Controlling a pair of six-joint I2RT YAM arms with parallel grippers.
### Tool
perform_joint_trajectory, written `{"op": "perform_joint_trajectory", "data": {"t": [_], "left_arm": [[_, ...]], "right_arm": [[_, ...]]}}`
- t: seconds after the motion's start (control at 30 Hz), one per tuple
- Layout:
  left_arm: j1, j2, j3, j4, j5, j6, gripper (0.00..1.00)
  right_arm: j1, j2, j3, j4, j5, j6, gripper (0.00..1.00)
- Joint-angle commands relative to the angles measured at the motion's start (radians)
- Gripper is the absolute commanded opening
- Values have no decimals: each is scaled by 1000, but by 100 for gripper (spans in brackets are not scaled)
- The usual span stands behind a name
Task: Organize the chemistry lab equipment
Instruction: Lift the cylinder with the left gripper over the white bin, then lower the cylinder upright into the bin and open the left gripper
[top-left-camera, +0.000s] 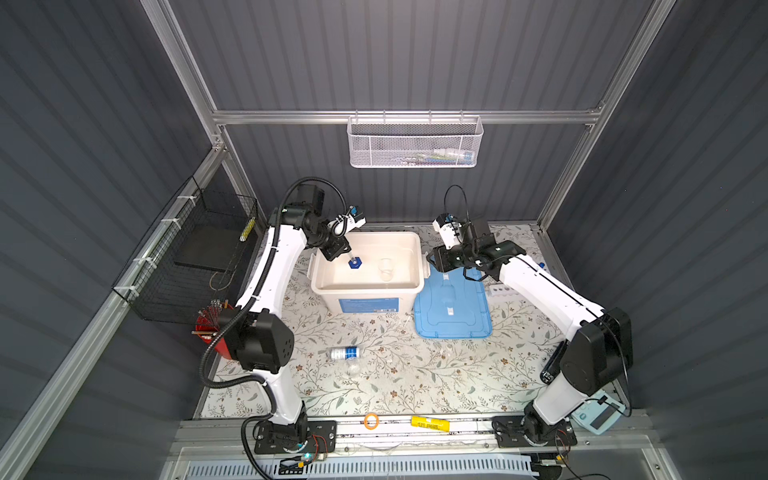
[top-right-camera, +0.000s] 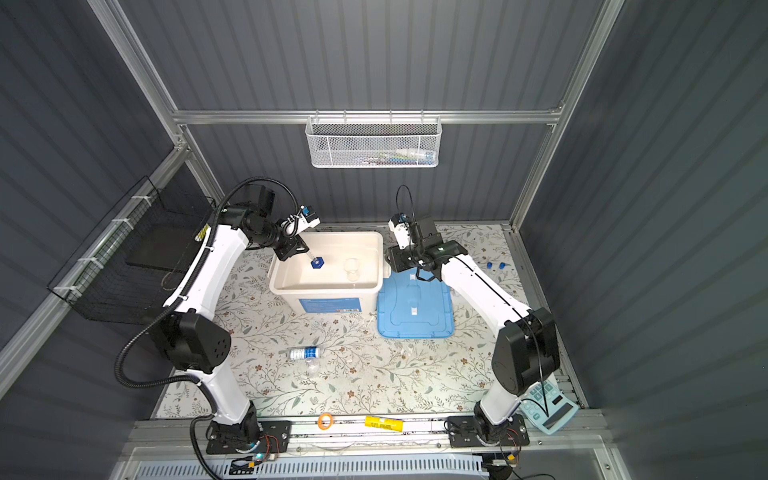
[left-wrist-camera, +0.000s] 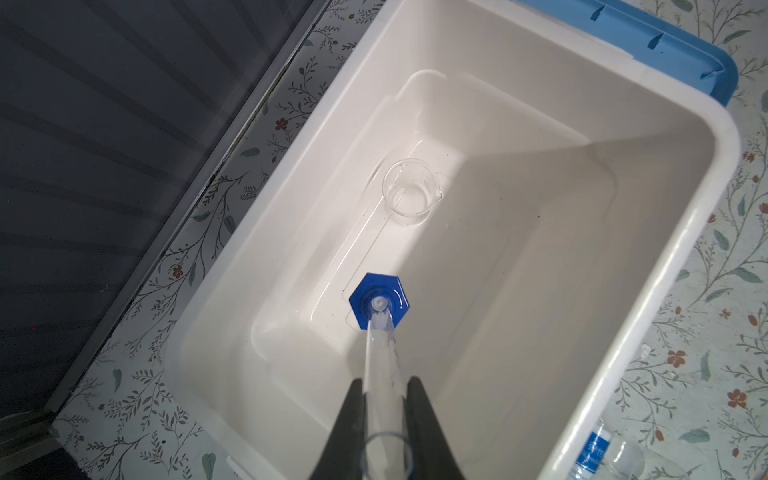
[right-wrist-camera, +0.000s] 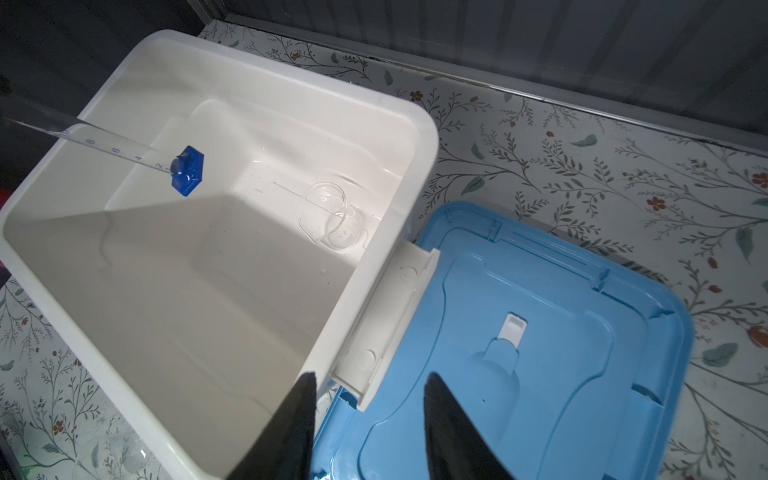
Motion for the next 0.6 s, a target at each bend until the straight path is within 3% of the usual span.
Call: {"op": "perform_joint_trajectory", "data": {"t": [0.0,0.17,0.57], "left_arm": [[17,53,67,-7,-14,35,0],[27,149,102,-14,-83,63,0],[35,299,130,0,-78,78,0]], "right_arm": [[-15,-32,-11,13,-9,13,45],[-40,-47,-14,3,-31,20,45],[-60,-38,-21,-17,-25,33,45]]}}
